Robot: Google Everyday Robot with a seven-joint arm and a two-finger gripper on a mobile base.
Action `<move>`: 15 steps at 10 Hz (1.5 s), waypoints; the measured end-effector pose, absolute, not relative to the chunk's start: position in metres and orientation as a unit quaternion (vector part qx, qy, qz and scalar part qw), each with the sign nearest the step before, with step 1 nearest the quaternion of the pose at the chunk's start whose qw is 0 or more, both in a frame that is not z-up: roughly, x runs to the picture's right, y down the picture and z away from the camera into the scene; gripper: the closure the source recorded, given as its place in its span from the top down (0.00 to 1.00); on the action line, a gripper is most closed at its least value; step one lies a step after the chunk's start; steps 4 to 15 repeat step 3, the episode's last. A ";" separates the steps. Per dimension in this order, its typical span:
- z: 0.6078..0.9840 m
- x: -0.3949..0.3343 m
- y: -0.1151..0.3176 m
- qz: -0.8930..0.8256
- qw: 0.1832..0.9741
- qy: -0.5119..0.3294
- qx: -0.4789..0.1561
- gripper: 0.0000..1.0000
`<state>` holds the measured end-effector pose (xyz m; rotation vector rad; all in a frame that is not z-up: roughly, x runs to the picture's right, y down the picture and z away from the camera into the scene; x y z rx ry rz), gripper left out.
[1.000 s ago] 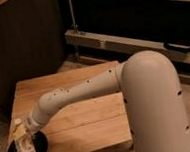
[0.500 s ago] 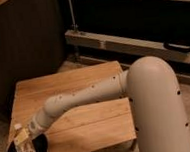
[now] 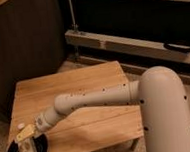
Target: Place the bottle in the ceramic bowl
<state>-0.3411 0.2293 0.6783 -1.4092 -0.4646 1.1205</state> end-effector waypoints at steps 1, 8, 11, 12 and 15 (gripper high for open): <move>0.678 -0.340 0.229 0.484 0.598 -0.200 -0.607 0.80; 0.678 -0.341 0.229 0.483 0.598 -0.200 -0.608 0.80; 0.678 -0.341 0.229 0.483 0.598 -0.200 -0.608 0.80; 0.678 -0.341 0.229 0.483 0.598 -0.200 -0.608 0.80; 0.678 -0.341 0.229 0.483 0.598 -0.200 -0.608 0.80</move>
